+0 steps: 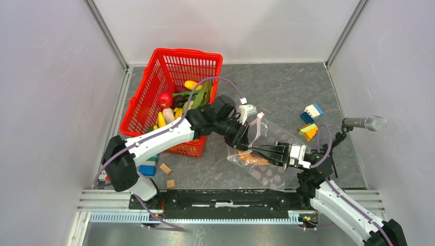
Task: Place the food in the zip-top bag and seal the zipper
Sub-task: Place the fake food in the zipper food storage bag.
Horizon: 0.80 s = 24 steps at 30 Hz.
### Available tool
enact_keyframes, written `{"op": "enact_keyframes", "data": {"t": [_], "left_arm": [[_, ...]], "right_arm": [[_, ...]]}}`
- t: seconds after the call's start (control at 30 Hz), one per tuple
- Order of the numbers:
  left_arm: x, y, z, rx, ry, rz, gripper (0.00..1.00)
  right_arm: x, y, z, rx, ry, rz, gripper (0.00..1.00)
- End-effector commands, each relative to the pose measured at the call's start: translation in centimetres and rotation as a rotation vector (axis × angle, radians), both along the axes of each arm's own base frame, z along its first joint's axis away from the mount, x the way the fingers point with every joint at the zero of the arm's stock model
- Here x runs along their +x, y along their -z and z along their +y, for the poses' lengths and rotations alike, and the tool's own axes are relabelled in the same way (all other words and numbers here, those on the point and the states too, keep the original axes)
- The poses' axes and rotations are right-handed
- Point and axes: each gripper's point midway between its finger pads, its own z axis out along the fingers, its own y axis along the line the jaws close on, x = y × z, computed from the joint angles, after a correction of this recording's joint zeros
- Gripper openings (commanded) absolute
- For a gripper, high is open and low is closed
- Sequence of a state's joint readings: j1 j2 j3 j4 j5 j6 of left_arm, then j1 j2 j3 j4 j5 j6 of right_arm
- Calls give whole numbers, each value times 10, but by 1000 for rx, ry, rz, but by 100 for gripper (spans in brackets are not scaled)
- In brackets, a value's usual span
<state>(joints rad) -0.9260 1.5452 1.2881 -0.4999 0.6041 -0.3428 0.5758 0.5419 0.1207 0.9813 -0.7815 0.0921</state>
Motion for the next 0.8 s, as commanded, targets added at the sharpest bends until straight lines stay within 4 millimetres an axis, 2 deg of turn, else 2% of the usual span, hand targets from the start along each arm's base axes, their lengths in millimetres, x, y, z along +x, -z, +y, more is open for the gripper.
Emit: {"op": "enact_keyframes", "data": {"t": [0.0,0.03,0.1,0.13,0.27,0.4,0.5,0.6,0.67,0.73,0.77], "left_arm": [[12,-28,-4,-76,-40,-94,38],[15,-34,-1,-83,-60,-127,51],[23,-47,5,-97,-108,-194,62],[28,-54,9,-107,-132,-234,71],[35,-91,24,-160,-192,-364,87],[32,-128,39,-225,-209,-460,91],[36,-142,54,-223,-256,-525,92],[58,-146,82,-164,-407,-637,100],[75,-144,106,-104,-534,-714,100],[89,-140,128,-40,-636,-779,100],[98,-137,142,-1,-698,-804,100]], "right_arm": [[8,-2,-8,48,75,-1,0],[12,-1,-10,58,102,13,0],[19,-1,-14,81,140,49,0],[21,-1,-15,87,153,67,0],[30,-1,-22,122,205,127,0],[36,0,-33,194,260,175,0],[37,-9,-38,252,264,200,0],[41,-32,-44,344,264,270,0],[44,-57,-41,350,248,294,0],[53,-72,-35,315,265,351,0],[61,-69,-32,264,291,384,0]]}}
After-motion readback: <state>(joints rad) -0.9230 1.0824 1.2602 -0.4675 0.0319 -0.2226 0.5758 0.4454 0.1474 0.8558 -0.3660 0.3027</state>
